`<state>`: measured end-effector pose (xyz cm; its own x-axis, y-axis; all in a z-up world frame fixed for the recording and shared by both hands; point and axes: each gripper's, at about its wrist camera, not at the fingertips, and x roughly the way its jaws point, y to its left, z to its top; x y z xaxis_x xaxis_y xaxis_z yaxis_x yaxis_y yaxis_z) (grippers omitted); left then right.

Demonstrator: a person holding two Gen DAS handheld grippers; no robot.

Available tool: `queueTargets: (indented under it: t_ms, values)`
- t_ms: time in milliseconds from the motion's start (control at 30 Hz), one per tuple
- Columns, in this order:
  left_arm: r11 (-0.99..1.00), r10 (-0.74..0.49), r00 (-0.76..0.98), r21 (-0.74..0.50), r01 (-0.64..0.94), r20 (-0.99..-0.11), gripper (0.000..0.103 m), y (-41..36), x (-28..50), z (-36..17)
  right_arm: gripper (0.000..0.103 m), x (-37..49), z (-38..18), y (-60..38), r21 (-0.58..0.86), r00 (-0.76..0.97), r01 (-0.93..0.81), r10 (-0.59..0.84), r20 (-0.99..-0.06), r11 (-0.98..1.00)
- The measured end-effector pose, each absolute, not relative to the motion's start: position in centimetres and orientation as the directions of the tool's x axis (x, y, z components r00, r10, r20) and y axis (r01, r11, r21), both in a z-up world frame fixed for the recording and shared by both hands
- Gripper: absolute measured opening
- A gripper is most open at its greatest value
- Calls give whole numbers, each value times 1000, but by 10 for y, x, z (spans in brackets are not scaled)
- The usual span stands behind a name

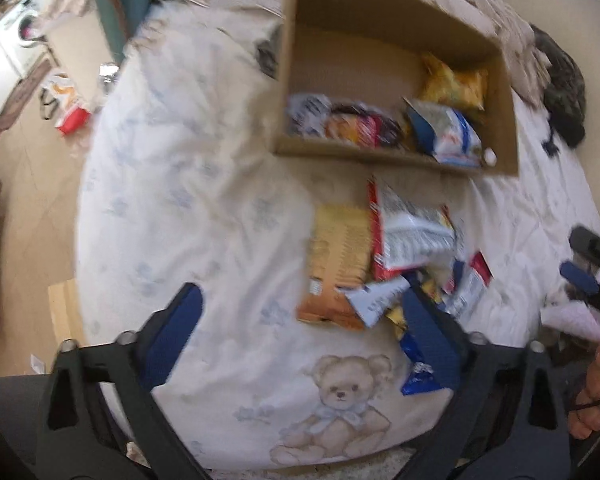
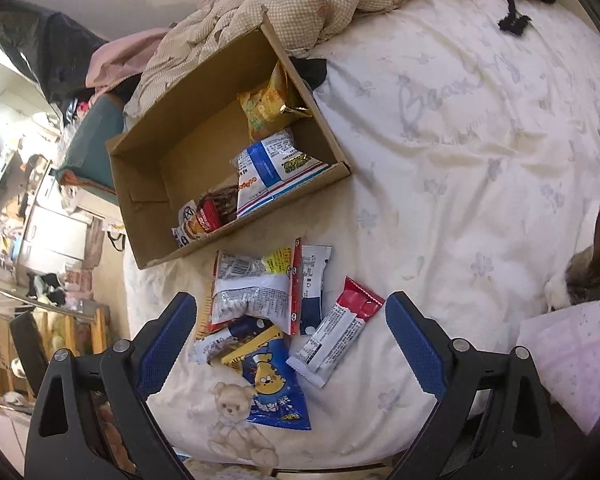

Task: Organize snacks
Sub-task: 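Grasp the blue-and-white snack stick with the left tool and lift it, then grasp the blue cartoon chip bag with the right tool while the left tool holds the stick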

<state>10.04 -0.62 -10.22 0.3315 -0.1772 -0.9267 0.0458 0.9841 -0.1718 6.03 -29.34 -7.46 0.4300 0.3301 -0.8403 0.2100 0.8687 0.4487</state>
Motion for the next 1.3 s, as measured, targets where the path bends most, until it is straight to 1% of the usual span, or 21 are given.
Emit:
queueTargets:
  t_ms: [33, 67, 133, 200, 367, 400, 433, 500, 533, 667, 767, 900, 967, 1100, 1167, 1233, 1300]
  values:
    - [983, -184, 313, -168, 80, -932, 83, -16, 100, -107, 98, 61, -76, -292, 446, 426, 210, 330, -843, 870]
    - [980, -189, 294, -162, 116, -937, 80, -25, 100, -111, 98, 61, -78, -291, 444, 421, 210, 329, -845, 871]
    - [971, -180, 257, -129, 202, -949, 66, -46, 100, -121, 98, 63, -80, -289, 438, 412, 207, 328, -850, 875]
    - [957, -163, 247, -92, 274, -955, 58, -65, 100, -129, 98, 64, -81, -288, 431, 407, 201, 325, -853, 880]
    - [910, -103, 232, 2, 415, -967, 55, -97, 104, -149, 98, 64, -82, -288, 414, 402, 196, 312, -861, 889]
    - [897, -93, 222, 15, 441, -971, 50, -101, 103, -154, 98, 64, -82, -289, 414, 403, 197, 311, -861, 889]
    - [887, -79, 221, 33, 461, -972, 39, -105, 102, -157, 98, 64, -82, -289, 413, 403, 198, 310, -861, 889]
    - [869, -38, 237, 85, 487, -971, 29, -110, 99, -161, 98, 64, -83, -291, 412, 403, 202, 308, -862, 889]
    - [867, -35, 242, 91, 489, -970, 24, -110, 98, -161, 98, 64, -82, -291, 414, 402, 204, 309, -862, 887]
    - [863, -80, 236, 51, 503, -968, 21, -109, 91, -151, 98, 64, -81, -291, 422, 406, 203, 316, -858, 884]
    - [872, -161, 222, -34, 488, -962, 21, -97, 81, -129, 98, 63, -80, -289, 419, 407, 196, 316, -857, 886]
    - [891, -239, 216, -125, 436, -947, 21, -72, 66, -97, 98, 61, -85, -285, 417, 378, 192, 326, -867, 888]
    - [909, -260, 253, -148, 388, -932, 21, -54, 66, -81, 98, 62, -91, -280, 427, 339, 187, 350, -873, 885]
    - [967, -199, 326, -131, 219, -924, 21, -17, 66, -73, 98, 63, -112, -257, 459, 232, 162, 418, -878, 874]
    - [983, -165, 343, -127, 131, -925, 21, 0, 70, -71, 97, 63, -118, -245, 444, 204, 143, 413, -888, 885]
    - [988, -148, 370, -125, 85, -917, 21, 12, 75, -69, 97, 64, -126, -228, 415, 158, 102, 397, -904, 904]
    - [992, -127, 397, -118, 46, -909, 21, 21, 75, -67, 91, 63, -136, -208, 383, 107, 55, 375, -921, 922]
